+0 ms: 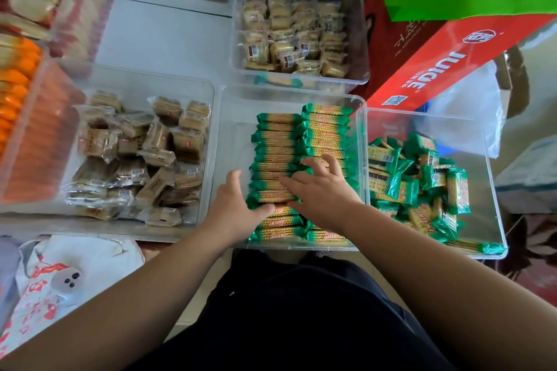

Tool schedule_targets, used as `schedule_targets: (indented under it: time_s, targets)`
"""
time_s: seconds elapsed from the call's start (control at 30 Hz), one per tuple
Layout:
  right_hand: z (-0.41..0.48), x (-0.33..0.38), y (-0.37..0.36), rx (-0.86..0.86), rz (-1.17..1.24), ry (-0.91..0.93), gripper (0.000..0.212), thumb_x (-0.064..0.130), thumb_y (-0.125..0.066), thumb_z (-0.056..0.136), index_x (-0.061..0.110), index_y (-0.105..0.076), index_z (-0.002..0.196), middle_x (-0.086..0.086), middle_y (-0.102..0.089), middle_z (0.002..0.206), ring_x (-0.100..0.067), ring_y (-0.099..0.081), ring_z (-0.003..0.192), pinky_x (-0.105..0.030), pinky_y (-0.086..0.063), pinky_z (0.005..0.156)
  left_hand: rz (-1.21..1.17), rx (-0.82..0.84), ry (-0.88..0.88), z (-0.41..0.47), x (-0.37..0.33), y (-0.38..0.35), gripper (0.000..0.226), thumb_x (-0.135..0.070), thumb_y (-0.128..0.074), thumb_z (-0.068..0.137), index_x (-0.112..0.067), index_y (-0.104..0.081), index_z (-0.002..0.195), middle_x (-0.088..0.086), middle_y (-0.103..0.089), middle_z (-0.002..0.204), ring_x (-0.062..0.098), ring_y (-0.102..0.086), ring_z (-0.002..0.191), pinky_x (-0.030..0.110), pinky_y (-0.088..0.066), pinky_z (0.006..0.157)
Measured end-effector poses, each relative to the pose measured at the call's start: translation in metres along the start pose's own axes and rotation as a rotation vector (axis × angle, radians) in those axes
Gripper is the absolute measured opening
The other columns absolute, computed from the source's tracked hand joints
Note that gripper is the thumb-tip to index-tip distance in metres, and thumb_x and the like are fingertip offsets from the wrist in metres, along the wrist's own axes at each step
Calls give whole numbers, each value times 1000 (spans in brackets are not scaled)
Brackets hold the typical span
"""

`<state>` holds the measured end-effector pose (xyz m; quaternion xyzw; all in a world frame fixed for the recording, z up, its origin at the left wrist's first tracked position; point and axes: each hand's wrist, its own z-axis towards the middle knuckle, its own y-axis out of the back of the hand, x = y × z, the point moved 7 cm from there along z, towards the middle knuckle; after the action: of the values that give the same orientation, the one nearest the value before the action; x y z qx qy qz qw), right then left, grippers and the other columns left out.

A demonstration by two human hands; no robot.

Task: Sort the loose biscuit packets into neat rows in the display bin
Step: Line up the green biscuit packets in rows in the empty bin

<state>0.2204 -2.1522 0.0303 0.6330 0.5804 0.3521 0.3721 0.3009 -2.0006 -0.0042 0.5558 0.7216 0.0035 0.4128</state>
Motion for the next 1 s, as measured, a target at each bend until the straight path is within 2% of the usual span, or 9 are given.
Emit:
schedule_targets:
  time_s: [0.13, 0.27, 0.4, 0.53, 0.6, 0.67, 0.8, 0.87, 1.0]
  targets:
    - [-7, 2, -15, 110, -88, 58, 74, 65, -8, 101, 24, 5, 161, 3, -16, 167, -32, 16, 153, -64, 17, 116, 24, 73, -64, 9, -9, -9, 56, -49, -52, 103, -32, -36, 154, 3, -51, 141, 22, -58, 118, 32, -51, 90]
    - [-12, 0, -21, 151, -80, 28, 89, 77, 3, 90, 23, 12, 159, -1, 2, 169, -30, 26, 150, -63, 16, 116, 75, 94, -91, 17, -8, -12, 45, -44, -55, 102, -34, -46, 145, 3, -60, 129, 21, -64, 106, 43, -58, 89]
    - [-27, -27, 16, -237, 160, -100, 74, 69, -18, 97, 27, -32, 156, 0, -36, 158, -27, -17, 151, -56, -12, 121, 155, 76, -71, 24, -4, -8, 42, -51, -56, 100, -35, -49, 139, 4, -60, 127, 21, -63, 100, 40, -56, 86]
    - [-66, -119, 24, -692, 418, -533, 51, 52, -37, 98, 22, -64, 129, -6, -59, 128, -30, -46, 120, -47, -36, 99, 178, 86, -75, 27, -8, -9, 38, -50, -55, 101, -30, -50, 134, 5, -56, 126, 17, -62, 92, 39, -54, 83]
    - [-76, -166, 6, -624, 513, -748, 47, 48, -42, 98, 20, -63, 130, -10, -58, 132, -33, -46, 123, -46, -37, 100, 145, 94, -83, 27, -12, -12, 30, -43, -57, 102, -26, -51, 126, 5, -57, 120, 20, -63, 92, 42, -55, 83]
    - [-75, -199, -19, -385, 565, -848, 51, 48, -50, 99, 23, -52, 143, -10, -46, 149, -34, -39, 135, -48, -34, 109, 112, 100, -89, 27, -14, -14, 26, -41, -58, 101, -24, -50, 120, 3, -55, 120, 17, -61, 94, 38, -54, 81]
    - [-61, -212, -53, 26, 595, -726, 99, 64, -71, 81, 41, -14, 159, 1, -15, 167, -35, -25, 149, -55, -32, 116, 155, 65, -115, 21, -12, -15, 37, -47, -62, 98, -23, -49, 123, 2, -43, 136, 16, -51, 117, 33, -43, 99]
    - [-53, -211, -57, 84, 544, -700, 107, 66, -75, 76, 41, -13, 159, 0, -21, 166, -34, -31, 146, -53, -38, 113, 164, 55, -133, 19, -12, -15, 42, -46, -63, 97, -21, -49, 128, 1, -39, 149, 18, -46, 131, 39, -40, 111]
    - [-42, -211, -54, 43, 404, -718, 100, 59, -79, 76, 31, -26, 156, -5, -45, 153, -31, -46, 136, -52, -42, 108, 148, 88, -134, 16, -14, -17, 45, -40, -59, 101, -34, -45, 144, -8, -48, 147, 17, -50, 131, 43, -45, 110]
